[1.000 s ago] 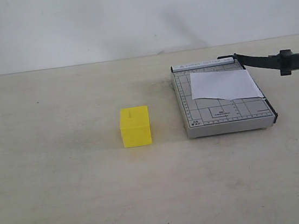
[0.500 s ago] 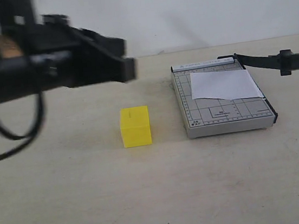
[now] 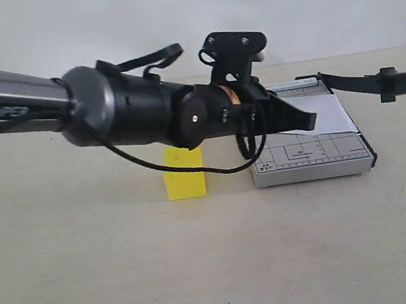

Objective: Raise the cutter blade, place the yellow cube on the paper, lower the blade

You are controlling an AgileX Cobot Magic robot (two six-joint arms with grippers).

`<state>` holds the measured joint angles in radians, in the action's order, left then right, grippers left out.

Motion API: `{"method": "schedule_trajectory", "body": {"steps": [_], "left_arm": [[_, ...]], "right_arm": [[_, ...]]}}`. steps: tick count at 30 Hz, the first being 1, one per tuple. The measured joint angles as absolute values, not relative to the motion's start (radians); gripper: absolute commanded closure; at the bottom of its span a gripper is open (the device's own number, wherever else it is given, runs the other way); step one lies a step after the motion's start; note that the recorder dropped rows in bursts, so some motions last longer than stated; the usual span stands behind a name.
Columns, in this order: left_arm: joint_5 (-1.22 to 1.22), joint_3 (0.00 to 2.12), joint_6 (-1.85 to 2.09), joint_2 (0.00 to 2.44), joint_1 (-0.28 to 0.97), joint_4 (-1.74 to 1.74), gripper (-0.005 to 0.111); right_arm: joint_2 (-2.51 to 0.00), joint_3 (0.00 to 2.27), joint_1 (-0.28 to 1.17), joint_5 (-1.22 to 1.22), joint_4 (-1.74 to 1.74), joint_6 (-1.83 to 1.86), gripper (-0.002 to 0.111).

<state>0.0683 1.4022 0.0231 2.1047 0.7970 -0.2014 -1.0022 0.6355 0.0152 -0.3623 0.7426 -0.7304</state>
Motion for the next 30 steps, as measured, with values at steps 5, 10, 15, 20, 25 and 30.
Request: {"method": "schedule_trajectory", "body": {"steps": [5, 10, 15, 20, 25, 30], "left_arm": [[0.086, 1.556, 0.000, 2.252, 0.797, -0.201, 0.102], [0.027, 1.715, 0.000, 2.398, 0.797, -0.209, 0.102], [-0.033, 1.826, 0.000, 2.472, 0.797, -0.209, 0.102], [-0.047, 1.860, 0.000, 2.491, 0.802, -0.209, 0.102], [-0.042, 1.860, 0.000, 2.493, 0.824, -0.209, 0.102], [-0.029, 1.860, 0.000, 2.494, 0.839, -0.209, 0.102]], "right_arm": [[-1.075, 0.635, -0.093, -0.209, 0.749, -0.772, 0.108], [-1.079, 0.635, -0.111, -0.209, 0.746, -0.770, 0.108], [-1.024, 0.635, -0.113, -0.209, 0.746, -0.761, 0.108], [-0.997, 0.635, -0.113, -0.209, 0.746, -0.761, 0.108], [-0.997, 0.635, -0.113, -0.195, 0.746, -0.761, 0.108], [-0.997, 0.635, -0.073, -0.187, 0.741, -0.715, 0.108]]}}
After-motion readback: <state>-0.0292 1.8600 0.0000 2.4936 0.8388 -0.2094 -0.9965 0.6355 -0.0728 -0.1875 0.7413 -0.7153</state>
